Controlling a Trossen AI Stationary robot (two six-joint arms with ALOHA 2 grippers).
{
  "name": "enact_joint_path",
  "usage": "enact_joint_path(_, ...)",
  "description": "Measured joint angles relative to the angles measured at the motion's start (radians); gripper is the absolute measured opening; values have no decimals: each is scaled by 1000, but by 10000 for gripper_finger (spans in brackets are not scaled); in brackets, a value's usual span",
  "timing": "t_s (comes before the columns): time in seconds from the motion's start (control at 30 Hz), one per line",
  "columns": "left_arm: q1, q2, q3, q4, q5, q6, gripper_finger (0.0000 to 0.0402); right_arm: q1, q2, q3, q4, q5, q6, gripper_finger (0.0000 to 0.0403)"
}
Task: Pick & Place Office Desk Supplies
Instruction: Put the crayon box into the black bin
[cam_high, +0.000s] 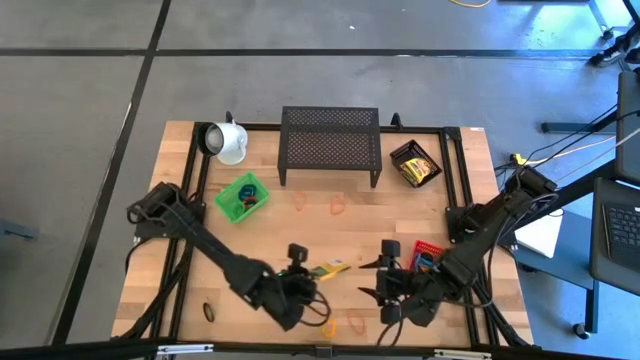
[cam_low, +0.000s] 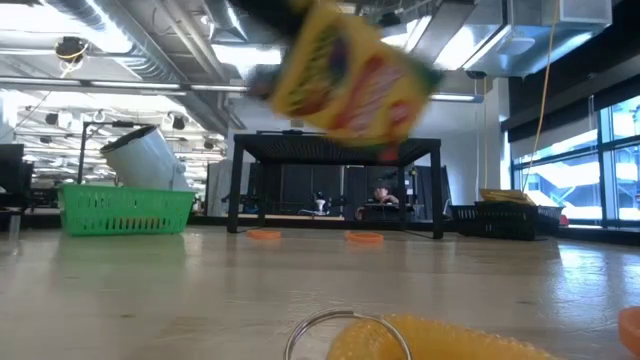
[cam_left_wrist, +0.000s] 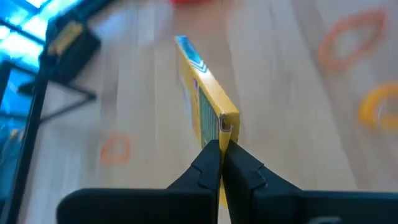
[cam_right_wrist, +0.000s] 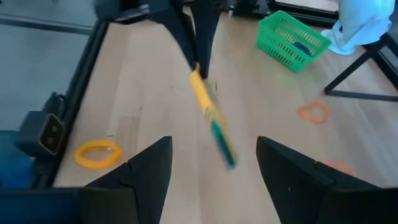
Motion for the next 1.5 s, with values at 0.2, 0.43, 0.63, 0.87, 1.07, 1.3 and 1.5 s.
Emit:
enact_joint_path(0.2, 54, 0, 0, 207, 79, 126, 3, -29, 0, 0, 19, -85, -64, 236)
enact_joint_path(0.43, 86, 0, 0, 332, 118, 212, 3, -46, 0, 0, 69, -192, -104, 236)
enact_joint_path(0.63, 88, 0, 0, 398, 120, 305, 3, -60, 0, 0, 67, -192, -105, 236)
enact_joint_path(0.87, 82, 0, 0, 419, 120, 338, 3, -67, 0, 0, 67, -242, -102, 236)
enact_joint_path(1.07, 76, 0, 0, 421, 120, 300, 3, -66, 0, 0, 66, -327, -100, 236)
enact_joint_path(1.3, 69, 0, 0, 475, 120, 282, 3, -66, 0, 0, 66, -349, -50, 232)
enact_joint_path(1.5, 63, 0, 0, 503, 120, 282, 3, -70, 0, 0, 55, -349, 13, 191)
